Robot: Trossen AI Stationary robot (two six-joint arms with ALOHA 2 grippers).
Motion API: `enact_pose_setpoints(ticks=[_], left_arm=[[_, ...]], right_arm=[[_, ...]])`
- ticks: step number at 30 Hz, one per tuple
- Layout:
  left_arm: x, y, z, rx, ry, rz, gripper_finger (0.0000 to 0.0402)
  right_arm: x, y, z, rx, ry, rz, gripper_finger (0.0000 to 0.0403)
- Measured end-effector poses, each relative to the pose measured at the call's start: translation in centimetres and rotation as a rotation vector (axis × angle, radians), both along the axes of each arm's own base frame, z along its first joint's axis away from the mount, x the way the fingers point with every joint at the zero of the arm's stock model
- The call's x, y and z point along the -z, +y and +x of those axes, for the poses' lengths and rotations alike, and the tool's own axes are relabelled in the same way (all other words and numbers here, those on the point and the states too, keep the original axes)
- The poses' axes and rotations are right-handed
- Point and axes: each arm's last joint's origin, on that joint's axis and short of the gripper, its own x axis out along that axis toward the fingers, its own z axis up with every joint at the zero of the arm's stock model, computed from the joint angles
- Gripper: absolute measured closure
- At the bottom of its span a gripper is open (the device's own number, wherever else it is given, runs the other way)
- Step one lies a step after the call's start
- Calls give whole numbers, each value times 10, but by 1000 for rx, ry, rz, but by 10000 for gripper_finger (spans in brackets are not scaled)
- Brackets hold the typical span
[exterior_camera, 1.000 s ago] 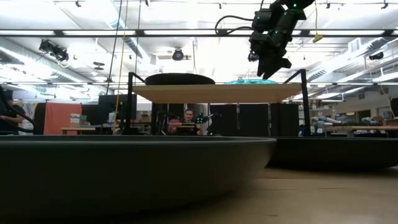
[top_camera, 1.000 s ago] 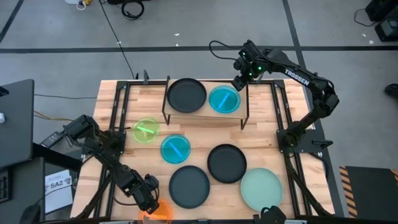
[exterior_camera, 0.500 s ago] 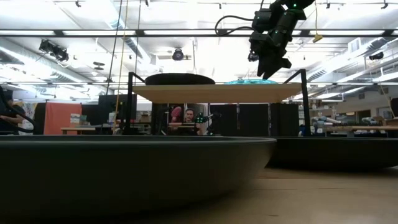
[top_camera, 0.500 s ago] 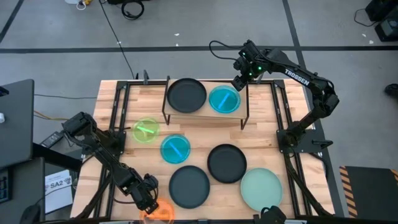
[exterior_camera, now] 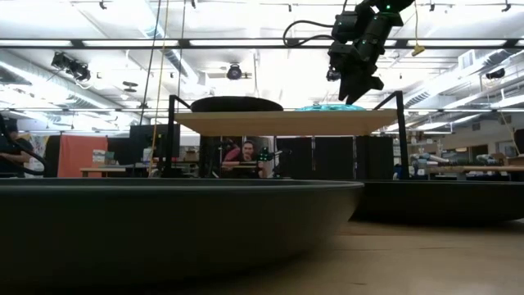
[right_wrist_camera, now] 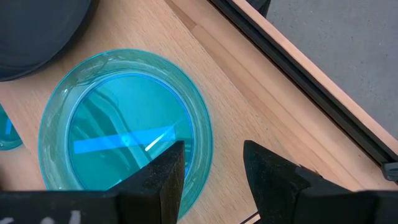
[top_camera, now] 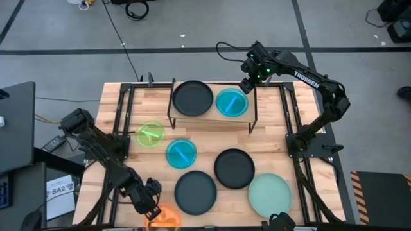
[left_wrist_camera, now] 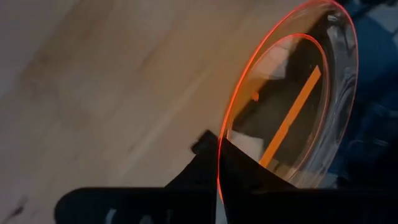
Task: Place and stack plates onto a shelf
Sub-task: Stack the orange plate on top of the blue plate on the shelf
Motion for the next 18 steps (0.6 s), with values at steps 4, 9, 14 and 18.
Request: enact_pose_setpoints(ticks=[4,9,14,18], left_arm=[[-12,3,-2,-1,-29,-34,393],[-28,8,-6,-6,-76,-80,393],[-46,18,-6,-24,-142,-121,393],[-58,29,-3,-40,-222,-129,393]], right_arm=[[0,0,0,0,0,0,233],[0,0,0,0,0,0,233],[0,0,0,0,-1,1,233],[0,0,0,-1,-1,1,233]])
